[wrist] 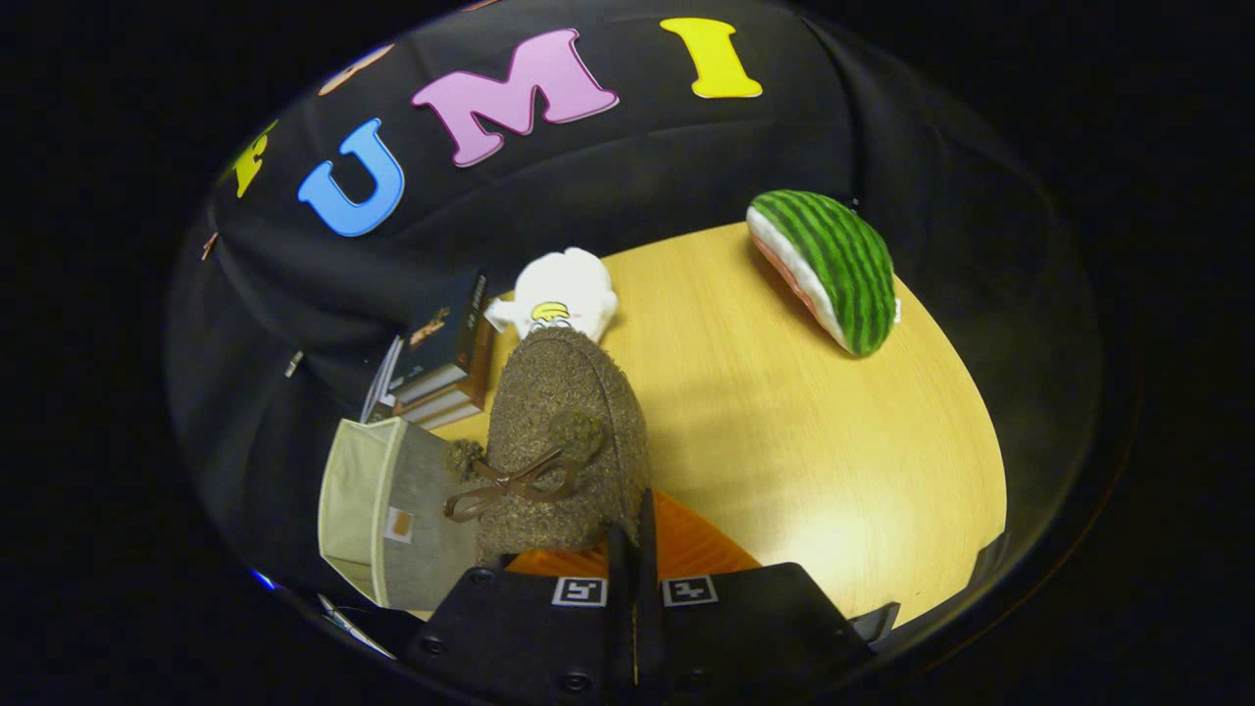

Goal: Open the storage box then place both shoes into the box .Put the left shoe in first, then the right shoe, with the right side of both shoes facing outward in a uniform manner.

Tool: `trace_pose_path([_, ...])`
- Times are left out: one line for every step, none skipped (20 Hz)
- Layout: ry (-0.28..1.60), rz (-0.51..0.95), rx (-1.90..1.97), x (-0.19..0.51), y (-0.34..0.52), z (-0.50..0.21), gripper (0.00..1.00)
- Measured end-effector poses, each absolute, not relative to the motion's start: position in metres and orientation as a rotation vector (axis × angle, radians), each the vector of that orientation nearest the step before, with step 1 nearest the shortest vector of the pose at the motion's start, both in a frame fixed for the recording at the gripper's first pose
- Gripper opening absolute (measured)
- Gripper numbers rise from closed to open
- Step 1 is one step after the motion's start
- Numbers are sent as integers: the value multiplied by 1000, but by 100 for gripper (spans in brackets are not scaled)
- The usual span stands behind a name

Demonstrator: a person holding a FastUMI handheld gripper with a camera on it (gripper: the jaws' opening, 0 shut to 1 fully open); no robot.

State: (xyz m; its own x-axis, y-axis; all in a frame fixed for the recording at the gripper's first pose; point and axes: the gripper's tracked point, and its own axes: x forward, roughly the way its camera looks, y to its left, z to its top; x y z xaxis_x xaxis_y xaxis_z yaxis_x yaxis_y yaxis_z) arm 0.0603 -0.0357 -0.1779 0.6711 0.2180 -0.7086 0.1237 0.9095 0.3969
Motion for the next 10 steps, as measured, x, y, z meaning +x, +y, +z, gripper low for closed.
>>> trace_pose_path([823, 67, 466, 62, -21, -164, 6])
trace_pose_path([810, 84, 491, 62, -6, -152, 6])
trace_pose_path([792, 99, 511, 63, 9, -141, 6])
trace_pose_path([760, 104, 517, 65, 21, -132, 6])
trace_pose_path([738, 104, 512, 70, 32, -127, 6])
trace_pose_path([729, 104, 512, 71, 43, -122, 6])
trace_pose_path([730, 114, 521, 73, 59, -118, 6])
trace_pose_path([732, 127, 540, 73, 77, -114, 6])
trace_pose_path([737, 138, 556, 74, 91, -112, 6])
trace_pose_path([737, 139, 569, 76, 104, -112, 6])
